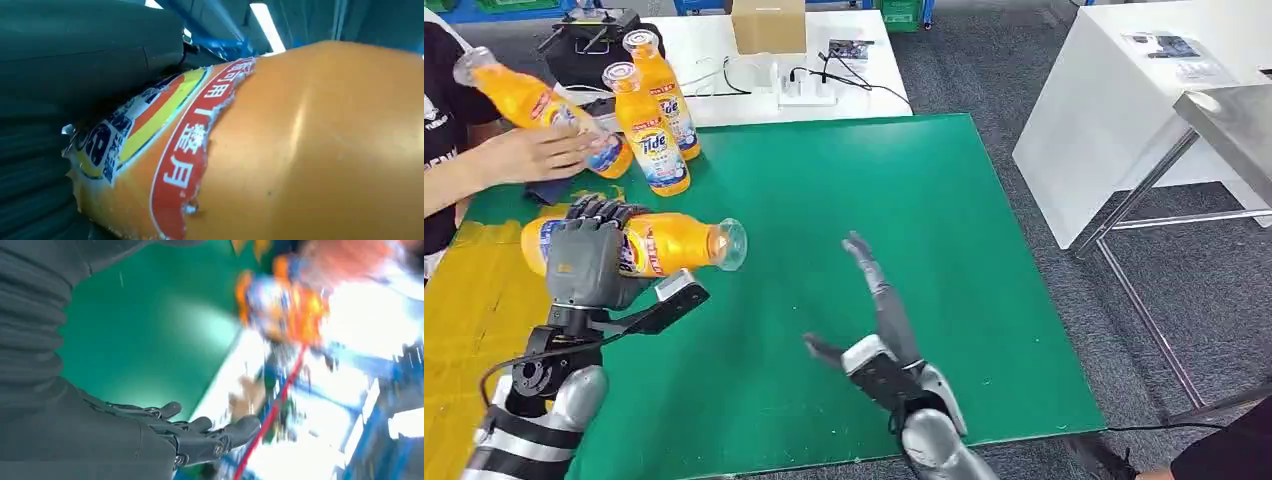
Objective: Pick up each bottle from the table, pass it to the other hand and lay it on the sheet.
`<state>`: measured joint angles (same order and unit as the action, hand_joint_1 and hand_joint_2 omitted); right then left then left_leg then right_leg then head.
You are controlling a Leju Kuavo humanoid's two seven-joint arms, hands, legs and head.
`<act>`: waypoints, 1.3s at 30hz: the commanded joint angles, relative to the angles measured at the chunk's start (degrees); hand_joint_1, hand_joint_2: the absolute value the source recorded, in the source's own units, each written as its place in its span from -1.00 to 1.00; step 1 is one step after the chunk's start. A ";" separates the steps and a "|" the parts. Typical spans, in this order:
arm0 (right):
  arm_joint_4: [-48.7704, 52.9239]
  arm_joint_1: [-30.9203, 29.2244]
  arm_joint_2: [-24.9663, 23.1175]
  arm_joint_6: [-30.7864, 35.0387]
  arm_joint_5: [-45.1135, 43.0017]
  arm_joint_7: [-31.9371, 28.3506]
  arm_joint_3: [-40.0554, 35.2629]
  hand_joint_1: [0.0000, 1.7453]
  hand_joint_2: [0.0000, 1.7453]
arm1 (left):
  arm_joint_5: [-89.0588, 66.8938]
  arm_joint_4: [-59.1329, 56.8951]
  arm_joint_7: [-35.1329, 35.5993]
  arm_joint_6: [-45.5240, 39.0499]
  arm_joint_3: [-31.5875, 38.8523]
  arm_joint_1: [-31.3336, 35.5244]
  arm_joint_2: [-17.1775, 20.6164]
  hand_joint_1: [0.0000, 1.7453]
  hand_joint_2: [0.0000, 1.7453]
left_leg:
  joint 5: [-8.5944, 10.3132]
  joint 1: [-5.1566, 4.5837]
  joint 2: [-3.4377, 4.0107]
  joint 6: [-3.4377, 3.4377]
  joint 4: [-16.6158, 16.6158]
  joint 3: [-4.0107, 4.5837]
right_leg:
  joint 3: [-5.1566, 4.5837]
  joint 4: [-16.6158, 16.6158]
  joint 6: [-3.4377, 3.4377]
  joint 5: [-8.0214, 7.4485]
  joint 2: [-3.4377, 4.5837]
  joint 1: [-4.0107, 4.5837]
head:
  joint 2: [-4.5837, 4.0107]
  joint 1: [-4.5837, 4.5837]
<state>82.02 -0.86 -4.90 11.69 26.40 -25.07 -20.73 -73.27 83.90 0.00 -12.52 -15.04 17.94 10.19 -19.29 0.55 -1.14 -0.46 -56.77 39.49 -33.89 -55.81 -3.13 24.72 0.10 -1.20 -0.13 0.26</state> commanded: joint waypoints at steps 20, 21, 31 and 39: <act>12.28 1.41 1.69 -3.74 -4.81 3.32 10.72 -1.00 1.00 | -8.06 -57.34 13.21 14.48 -2.89 23.85 0.35 1.00 1.00 | 0.01 0.00 0.16 -0.02 0.04 -0.20 | 0.58 0.05 0.05 0.03 -0.03 0.02 | 0.00 0.00; 11.72 1.26 1.88 -3.75 -4.87 3.41 10.54 -1.00 1.00 | -7.33 -58.74 13.30 14.48 -2.08 23.71 0.05 1.00 1.00 | -0.03 0.01 0.17 -0.06 0.00 -0.33 | 0.77 0.04 0.07 0.09 -0.03 0.04 | 0.00 0.00; 10.41 1.79 1.88 -3.81 -5.34 4.19 10.60 -1.00 1.00 | -8.11 -58.21 12.57 9.83 -2.63 22.10 -0.74 -1.00 1.00 | 0.04 0.02 0.10 -0.06 -0.01 -0.15 | 0.58 0.03 0.05 0.04 -0.03 0.04 | 0.00 0.00; 9.53 2.60 2.01 -3.93 -5.21 4.48 11.19 -1.00 1.00 | -7.77 -56.00 11.35 7.84 -2.17 20.93 -0.34 -1.00 1.00 | -0.04 0.03 0.09 -0.05 -0.04 -0.32 | 0.78 0.03 0.11 0.11 -0.04 0.07 | 0.00 0.00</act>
<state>95.63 2.63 -3.76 8.04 21.27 -20.92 -10.08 -81.18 31.17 11.76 -3.97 -18.32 37.40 11.21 -19.15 0.56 -1.11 -0.50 -56.78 39.51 -33.52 -55.83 -3.16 24.69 0.09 -1.19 -0.13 0.26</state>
